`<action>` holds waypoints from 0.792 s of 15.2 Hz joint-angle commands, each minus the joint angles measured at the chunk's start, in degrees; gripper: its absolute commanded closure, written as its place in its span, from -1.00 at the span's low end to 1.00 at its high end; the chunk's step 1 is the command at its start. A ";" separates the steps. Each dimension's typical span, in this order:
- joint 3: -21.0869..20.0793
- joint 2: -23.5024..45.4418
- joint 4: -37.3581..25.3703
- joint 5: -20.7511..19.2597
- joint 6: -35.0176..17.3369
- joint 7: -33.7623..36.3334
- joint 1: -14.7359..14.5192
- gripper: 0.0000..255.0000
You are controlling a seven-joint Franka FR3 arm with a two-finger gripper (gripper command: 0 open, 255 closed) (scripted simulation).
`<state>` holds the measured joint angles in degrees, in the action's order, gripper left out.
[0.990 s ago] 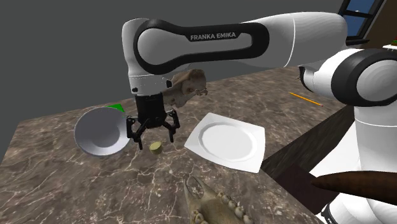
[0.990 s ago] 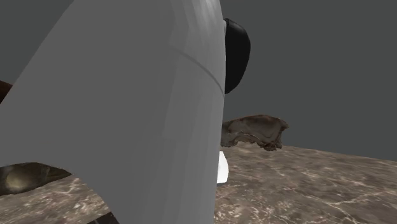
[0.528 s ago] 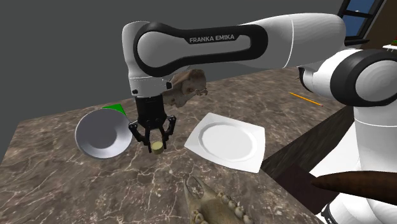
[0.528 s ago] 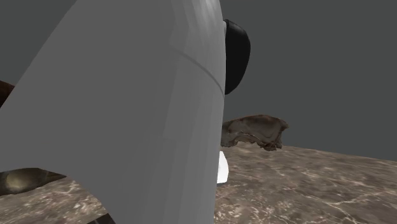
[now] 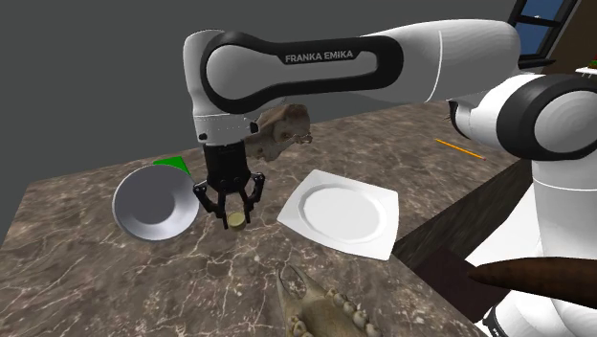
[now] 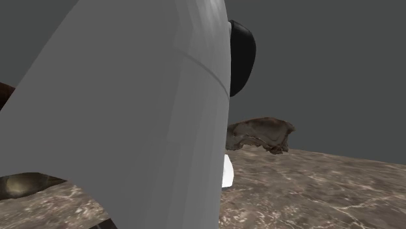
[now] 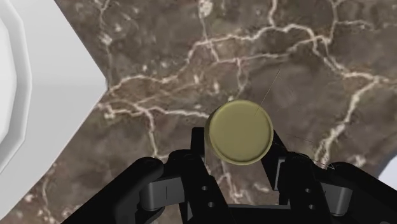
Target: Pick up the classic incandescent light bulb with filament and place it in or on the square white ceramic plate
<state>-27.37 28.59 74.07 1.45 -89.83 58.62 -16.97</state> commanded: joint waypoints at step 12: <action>-0.19 2.19 -13.11 -0.69 10.72 1.91 -1.95 1.00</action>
<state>-27.58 30.35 62.43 0.91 -80.16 60.38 -18.67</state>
